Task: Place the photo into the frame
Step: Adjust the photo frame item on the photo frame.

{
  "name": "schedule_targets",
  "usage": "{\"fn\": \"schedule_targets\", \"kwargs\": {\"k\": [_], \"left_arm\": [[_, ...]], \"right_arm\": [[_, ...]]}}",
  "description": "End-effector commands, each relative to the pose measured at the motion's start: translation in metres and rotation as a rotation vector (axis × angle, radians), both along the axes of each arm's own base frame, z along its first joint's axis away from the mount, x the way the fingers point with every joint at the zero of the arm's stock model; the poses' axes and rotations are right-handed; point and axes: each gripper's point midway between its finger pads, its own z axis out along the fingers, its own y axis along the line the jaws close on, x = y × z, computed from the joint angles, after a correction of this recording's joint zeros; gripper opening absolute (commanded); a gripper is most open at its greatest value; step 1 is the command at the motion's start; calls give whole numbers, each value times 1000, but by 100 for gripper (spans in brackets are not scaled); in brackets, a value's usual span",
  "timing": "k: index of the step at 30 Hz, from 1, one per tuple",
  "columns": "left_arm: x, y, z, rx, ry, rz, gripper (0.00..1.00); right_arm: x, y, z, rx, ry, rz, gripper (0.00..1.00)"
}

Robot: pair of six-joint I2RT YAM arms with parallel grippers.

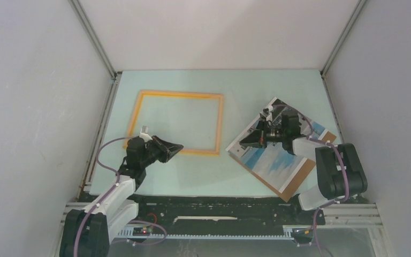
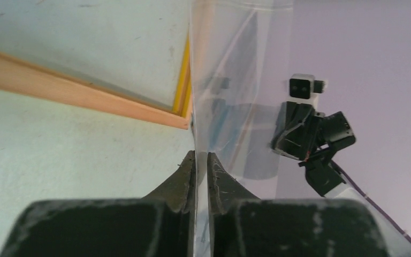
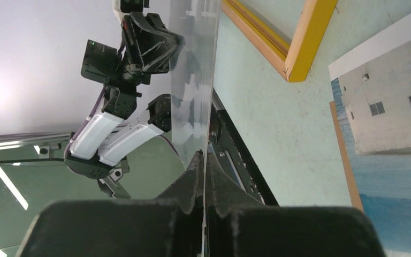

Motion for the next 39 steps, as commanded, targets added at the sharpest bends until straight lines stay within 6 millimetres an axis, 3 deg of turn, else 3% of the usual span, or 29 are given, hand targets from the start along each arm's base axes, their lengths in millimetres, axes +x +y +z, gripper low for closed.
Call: {"fn": "schedule_targets", "kwargs": {"k": [1, 5, 8, 14, 20, 28, 29, 31, 35, 39], "left_arm": [[13, 12, 5, 103, -33, 38, 6], [24, 18, 8, 116, -58, 83, 0], [36, 23, 15, 107, -116, 135, 0], [47, 35, 11, 140, -153, 213, 0], [50, 37, 2, 192, -122, 197, 0], [74, 37, 1, 139, -103, 253, 0], [77, 38, -2, 145, -100, 262, 0], [84, 41, -6, 150, -96, 284, 0], [95, 44, -15, 153, -97, 322, 0], [97, 42, -19, 159, -96, 337, 0]], "right_arm": [[15, 5, 1, -18, -27, 21, 0], [38, 13, 4, -25, -28, 22, 7], [58, 20, 7, -45, -32, 29, 22], [106, 35, 13, -83, -76, 74, 0], [134, 35, 3, -100, -70, 74, 0], [183, 55, -9, -152, -60, 115, 7], [189, 54, -11, -158, -58, 111, 9], [201, 51, -13, -158, -61, 105, 22], [228, 30, -27, -265, -38, 58, 44], [245, -21, -28, -484, -4, -111, 60]]}}
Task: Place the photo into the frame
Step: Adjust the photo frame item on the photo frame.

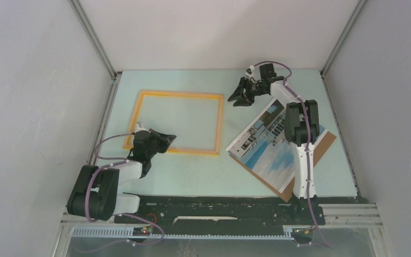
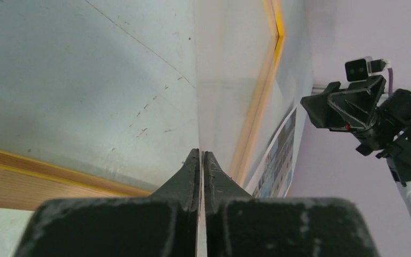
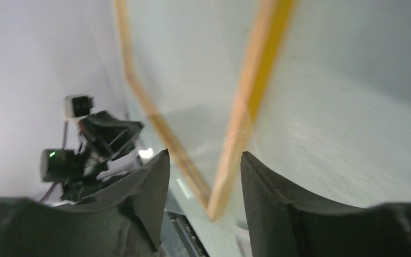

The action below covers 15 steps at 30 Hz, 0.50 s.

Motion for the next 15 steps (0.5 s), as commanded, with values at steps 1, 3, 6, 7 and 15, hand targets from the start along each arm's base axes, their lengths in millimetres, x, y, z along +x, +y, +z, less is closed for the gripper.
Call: {"fn": "schedule_targets", "kwargs": {"k": [1, 3, 6, 7, 15], "left_arm": [[25, -3, 31, 5, -126, 36, 0], [24, -8, 31, -2, -125, 29, 0], [21, -9, 30, -24, -114, 35, 0], [19, -8, 30, -30, -110, 44, 0], [16, -6, 36, -82, -112, 82, 0]], "right_arm": [[7, -67, 5, -276, 5, -185, 68], [-3, -92, 6, -364, 0, -274, 71], [-35, -113, 23, -393, -33, -392, 73], [-51, -112, 23, -368, -37, -408, 73], [-166, -38, 16, 67, 90, -394, 78]]}}
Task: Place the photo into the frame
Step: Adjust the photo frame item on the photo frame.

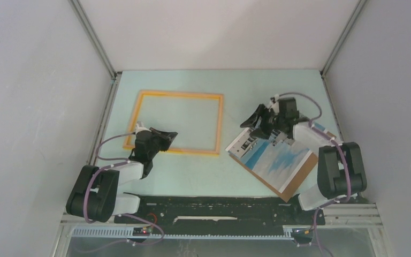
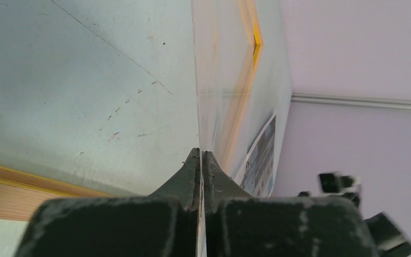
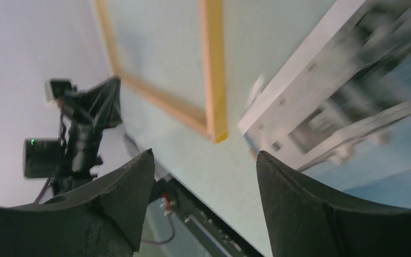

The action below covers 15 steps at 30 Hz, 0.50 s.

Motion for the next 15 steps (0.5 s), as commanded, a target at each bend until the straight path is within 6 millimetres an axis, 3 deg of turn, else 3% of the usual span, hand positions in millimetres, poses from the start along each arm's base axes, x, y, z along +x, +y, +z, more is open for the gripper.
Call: {"fn": "schedule_targets", "kwargs": {"k": [1, 5, 15], "left_arm": [[9, 1, 26, -52, -75, 44, 0], [11, -3, 34, -67, -92, 33, 0], [11, -14, 42, -111, -103, 21, 0]], "right_arm": [[-26, 45, 3, 314, -1, -48, 78], [-36, 70, 0, 358, -4, -69, 78], [-51, 94, -18, 549, 107, -154, 75]]}}
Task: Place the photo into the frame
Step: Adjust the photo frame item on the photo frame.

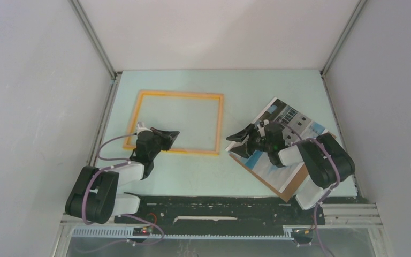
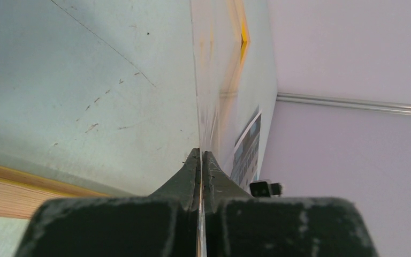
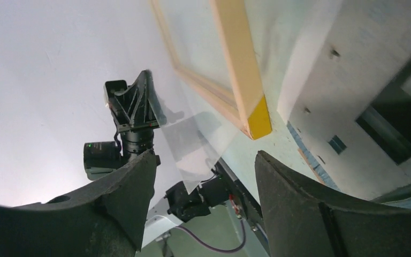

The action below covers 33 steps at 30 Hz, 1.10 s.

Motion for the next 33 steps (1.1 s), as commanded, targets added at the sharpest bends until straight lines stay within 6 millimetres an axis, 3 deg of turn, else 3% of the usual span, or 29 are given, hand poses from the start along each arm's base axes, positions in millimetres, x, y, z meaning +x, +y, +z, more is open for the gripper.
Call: {"fn": "schedule_targets", "kwargs": {"k": [1, 6, 9, 15, 25, 28, 33], "left_arm": [[11, -6, 34, -44, -104, 5, 0], [11, -7, 38, -48, -114, 1, 0], [10, -9, 37, -58, -107, 0, 0], [11, -9, 41, -91, -117, 11, 0], [10, -10, 35, -109, -108, 11, 0], [10, -10, 35, -110, -111, 13, 0], [11, -11, 33, -110, -109, 18, 0]], "right_arm": [[7, 11, 16, 136, -11, -75, 75], [9, 12, 12, 133, -24, -85, 74], [17, 15, 13, 166, -47, -100, 67], [19, 31, 17, 289, -60, -129, 62], [36, 30, 15, 273, -103, -187, 51], [44, 29, 22, 294, -120, -220, 43], [52, 28, 32, 318, -113, -286, 40]]}}
